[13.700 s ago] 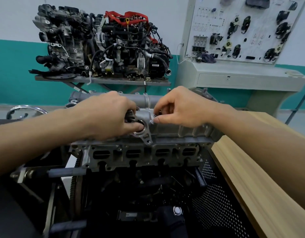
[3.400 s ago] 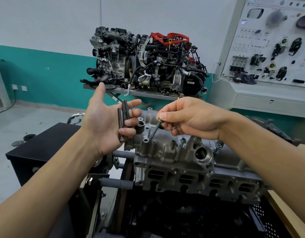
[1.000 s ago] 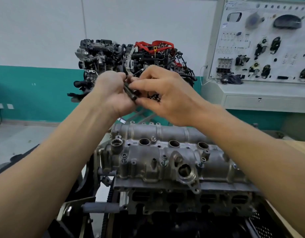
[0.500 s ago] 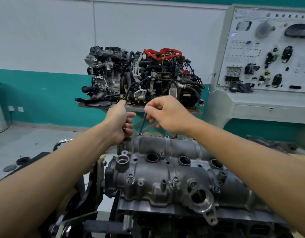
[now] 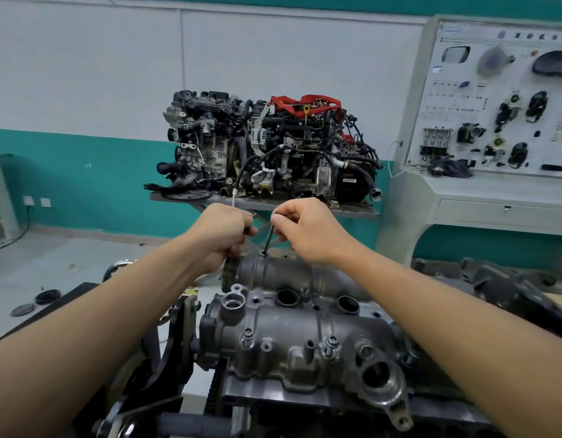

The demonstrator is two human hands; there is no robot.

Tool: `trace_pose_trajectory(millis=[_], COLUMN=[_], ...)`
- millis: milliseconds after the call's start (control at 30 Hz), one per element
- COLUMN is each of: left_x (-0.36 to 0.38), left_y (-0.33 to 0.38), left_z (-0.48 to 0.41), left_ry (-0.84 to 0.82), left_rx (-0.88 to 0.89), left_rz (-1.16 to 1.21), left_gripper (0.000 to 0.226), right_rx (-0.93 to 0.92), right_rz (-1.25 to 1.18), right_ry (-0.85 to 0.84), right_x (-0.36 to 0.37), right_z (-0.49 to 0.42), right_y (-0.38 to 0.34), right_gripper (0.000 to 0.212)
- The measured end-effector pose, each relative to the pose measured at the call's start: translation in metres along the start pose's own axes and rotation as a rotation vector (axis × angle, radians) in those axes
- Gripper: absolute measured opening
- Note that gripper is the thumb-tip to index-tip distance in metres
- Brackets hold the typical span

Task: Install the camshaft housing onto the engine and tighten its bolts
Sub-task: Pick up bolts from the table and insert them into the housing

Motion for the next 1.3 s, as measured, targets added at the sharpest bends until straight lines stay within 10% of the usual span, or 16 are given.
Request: trace_pose_trajectory(millis=[833, 967, 1167, 1300], left_x=[0.002, 0.003, 0.002, 0.003], left_y=[-0.016, -0.018, -0.021, -0.022], left_z=[-0.015, -0.014, -0.015, -0.014], left_ry=[0.143, 0.186, 0.212, 0.239], left_rx=[0.102, 0.144, 0.177, 0.203], left_rz=[0.143, 0.102, 0.052, 0.023], left_gripper=[0.012, 0.015, 0.015, 0.015], right_rx=[0.091, 0.175, 0.297, 0.201], right_rz=[0.171, -0.028, -0.117, -0.094], right_ry=[-0.273, -0.36, -0.111, -0.344], right_x=[0.016, 0.01, 0.005, 0.011], right_z=[0.001, 0.002, 0.005, 0.008], right_y=[0.009, 0.017, 0.029, 0.022], right_gripper=[0.023, 0.054, 0.025, 0.06])
Point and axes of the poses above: each hand's wrist, its own z-axis away from the middle knuckle, its own x-axis out of the palm, y = z × x, the point moved 2 cm from there along -z, towards the middle knuckle, and after that the axes turned 3 degrees about -x, right-handed, at the moved point
